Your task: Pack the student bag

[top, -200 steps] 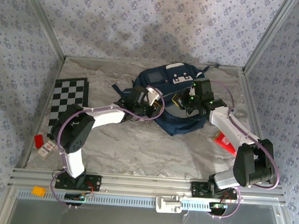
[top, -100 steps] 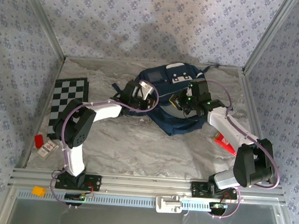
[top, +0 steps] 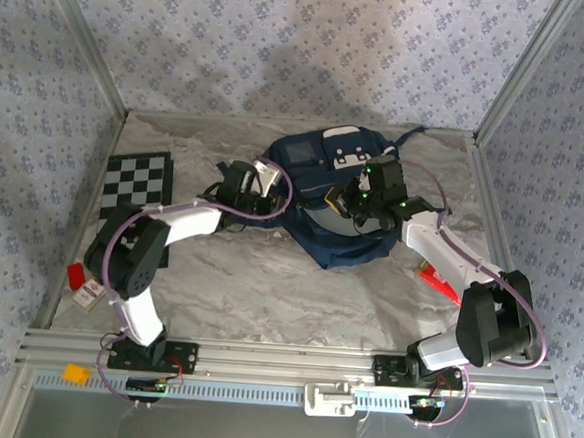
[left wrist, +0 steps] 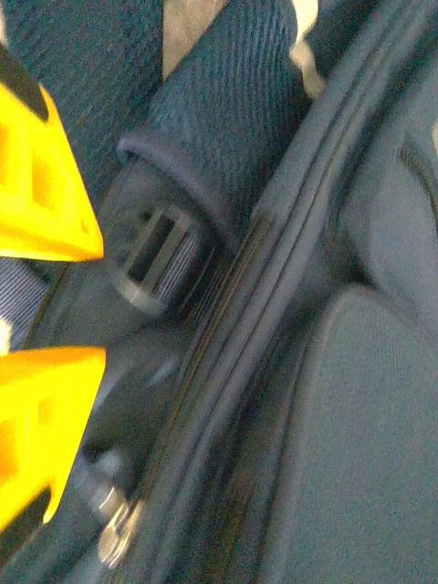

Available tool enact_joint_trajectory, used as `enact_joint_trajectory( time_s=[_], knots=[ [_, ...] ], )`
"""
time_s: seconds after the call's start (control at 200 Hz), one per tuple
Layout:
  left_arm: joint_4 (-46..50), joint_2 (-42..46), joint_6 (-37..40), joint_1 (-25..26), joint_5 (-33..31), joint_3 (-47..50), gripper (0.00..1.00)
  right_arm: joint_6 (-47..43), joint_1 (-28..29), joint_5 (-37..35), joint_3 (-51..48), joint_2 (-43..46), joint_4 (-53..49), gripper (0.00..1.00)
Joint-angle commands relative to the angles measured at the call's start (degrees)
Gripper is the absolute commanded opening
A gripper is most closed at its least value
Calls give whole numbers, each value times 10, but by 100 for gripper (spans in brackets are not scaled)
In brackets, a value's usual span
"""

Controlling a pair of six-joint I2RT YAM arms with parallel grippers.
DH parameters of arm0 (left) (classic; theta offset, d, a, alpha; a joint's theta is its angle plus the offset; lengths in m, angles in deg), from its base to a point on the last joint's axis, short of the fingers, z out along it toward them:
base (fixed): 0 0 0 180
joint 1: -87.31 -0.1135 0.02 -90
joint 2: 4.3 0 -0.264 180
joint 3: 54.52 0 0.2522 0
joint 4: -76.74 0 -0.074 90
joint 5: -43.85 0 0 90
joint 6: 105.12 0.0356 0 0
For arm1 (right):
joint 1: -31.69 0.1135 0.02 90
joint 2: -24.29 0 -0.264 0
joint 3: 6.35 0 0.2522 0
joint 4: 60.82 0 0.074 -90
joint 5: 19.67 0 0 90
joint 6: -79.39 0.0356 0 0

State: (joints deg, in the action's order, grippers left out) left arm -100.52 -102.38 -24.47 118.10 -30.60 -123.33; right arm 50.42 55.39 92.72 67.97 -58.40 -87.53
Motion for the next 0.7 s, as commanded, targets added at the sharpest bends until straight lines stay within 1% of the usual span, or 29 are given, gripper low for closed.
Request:
enact_joint_trajectory(
  time_s=[0.0,0.13,0.235,0.29,0.345,0.415,0.495,0.555,0.615,0.695],
  knots=[
    [5,48,13,36,22,23,37,-3,0,33,10,21,17,0],
    [-18,51,6,67,22,26,44,-5,0,30,11,23,15,0],
    [-19,21,2,76,17,-4,45,0,1,31,9,21,20,0],
    [-27,5,-1,76,-6,-14,45,1,3,30,9,21,22,0],
    [-38,-7,0,72,-18,-20,45,-1,4,28,9,21,20,0],
    [-41,-20,-6,64,-58,-30,45,2,5,29,6,22,24,0],
    [-48,-35,-21,44,-60,-41,44,2,8,29,2,22,26,0],
    [-58,-46,-27,28,-49,-47,45,2,10,28,0,21,27,0],
    [-62,-60,-37,14,-58,-57,44,4,14,29,-4,21,29,0],
    [-52,-77,-51,-5,-52,-77,44,7,18,29,-9,19,34,0]
  ],
)
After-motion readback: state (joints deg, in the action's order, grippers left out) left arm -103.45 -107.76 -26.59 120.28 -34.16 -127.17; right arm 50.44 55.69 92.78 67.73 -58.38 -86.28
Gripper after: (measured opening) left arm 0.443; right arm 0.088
